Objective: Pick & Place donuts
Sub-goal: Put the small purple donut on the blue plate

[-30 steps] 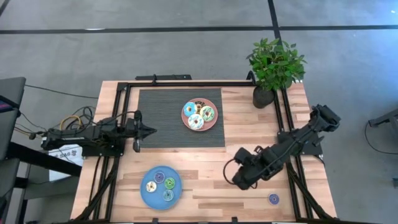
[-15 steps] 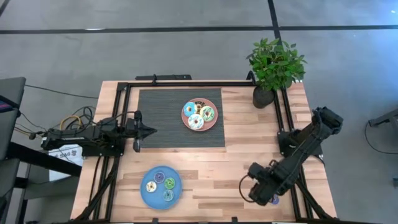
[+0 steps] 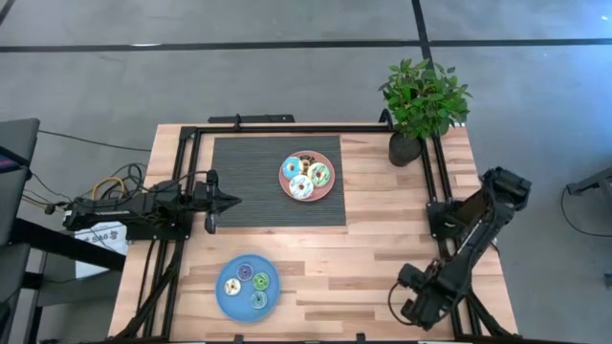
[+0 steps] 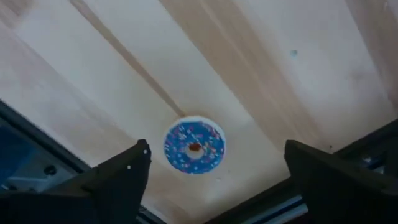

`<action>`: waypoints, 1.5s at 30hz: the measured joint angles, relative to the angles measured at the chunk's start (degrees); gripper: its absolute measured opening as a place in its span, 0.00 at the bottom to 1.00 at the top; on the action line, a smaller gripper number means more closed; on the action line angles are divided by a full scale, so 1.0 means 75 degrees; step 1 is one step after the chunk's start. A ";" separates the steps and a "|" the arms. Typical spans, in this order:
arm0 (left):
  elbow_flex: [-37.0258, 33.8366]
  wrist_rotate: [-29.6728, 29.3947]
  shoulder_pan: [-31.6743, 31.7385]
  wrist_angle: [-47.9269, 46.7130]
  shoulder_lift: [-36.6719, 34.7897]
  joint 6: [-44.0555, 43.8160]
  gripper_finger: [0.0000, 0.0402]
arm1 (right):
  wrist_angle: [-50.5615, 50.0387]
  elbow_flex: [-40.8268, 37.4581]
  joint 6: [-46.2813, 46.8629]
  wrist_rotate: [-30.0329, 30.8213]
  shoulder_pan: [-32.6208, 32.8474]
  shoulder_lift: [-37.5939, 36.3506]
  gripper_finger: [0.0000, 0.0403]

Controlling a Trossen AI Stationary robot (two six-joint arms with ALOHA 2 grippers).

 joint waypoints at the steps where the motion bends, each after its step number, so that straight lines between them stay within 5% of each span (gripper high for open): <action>1: -0.0001 0.0000 0.0000 0.0000 0.0000 0.0000 0.00 | 0.0085 -0.0060 0.0034 -0.0072 0.0060 0.0063 0.91; 11: -0.0004 -0.0003 0.0000 0.0000 0.0000 0.0000 0.00 | 0.1205 -0.0376 0.0085 -0.0883 0.0317 0.1070 0.89; 45: -0.0004 -0.0006 0.0000 0.0000 0.0000 0.0000 0.00 | 0.1394 0.0036 0.0069 -0.0675 -0.0220 0.1141 0.42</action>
